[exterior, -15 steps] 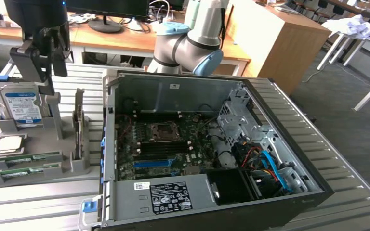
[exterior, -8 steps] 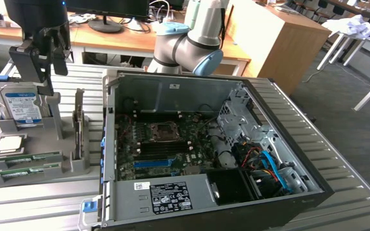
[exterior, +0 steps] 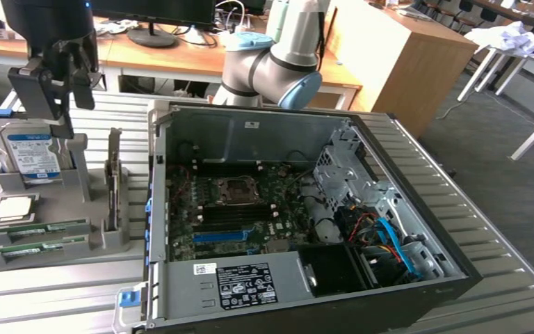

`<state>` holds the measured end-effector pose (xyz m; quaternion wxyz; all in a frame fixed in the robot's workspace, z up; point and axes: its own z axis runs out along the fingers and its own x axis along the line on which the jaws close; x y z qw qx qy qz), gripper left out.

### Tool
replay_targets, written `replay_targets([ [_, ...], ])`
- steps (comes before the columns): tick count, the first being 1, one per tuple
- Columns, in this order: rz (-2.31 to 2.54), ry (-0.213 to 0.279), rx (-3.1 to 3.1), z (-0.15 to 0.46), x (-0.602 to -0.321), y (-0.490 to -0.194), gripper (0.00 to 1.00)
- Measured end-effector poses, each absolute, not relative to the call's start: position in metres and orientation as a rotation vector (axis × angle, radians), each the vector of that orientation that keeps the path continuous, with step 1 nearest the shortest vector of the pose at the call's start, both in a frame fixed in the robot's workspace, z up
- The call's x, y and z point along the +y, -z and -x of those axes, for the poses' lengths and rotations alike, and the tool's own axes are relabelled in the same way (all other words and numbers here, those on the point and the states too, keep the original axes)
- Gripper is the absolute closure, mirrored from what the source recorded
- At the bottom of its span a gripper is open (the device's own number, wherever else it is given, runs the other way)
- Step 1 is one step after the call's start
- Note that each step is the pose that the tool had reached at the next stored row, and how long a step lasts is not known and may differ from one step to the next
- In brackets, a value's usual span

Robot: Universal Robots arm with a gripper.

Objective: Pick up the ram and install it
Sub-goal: 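Pick up the ram and move it above insertion slot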

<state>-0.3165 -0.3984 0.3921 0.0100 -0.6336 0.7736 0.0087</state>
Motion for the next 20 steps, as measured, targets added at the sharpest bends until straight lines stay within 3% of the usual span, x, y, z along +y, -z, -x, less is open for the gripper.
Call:
replay_targets([
  [7,1.978,-0.027,2.415,0.3201,-0.3985,-0.3887,0.29],
  [13,1.978,-0.027,2.415,0.3208,-0.3985,-0.3855,0.50],
  [20,2.003,-0.027,2.395,0.3210,-0.3995,-0.3829,0.50],
])
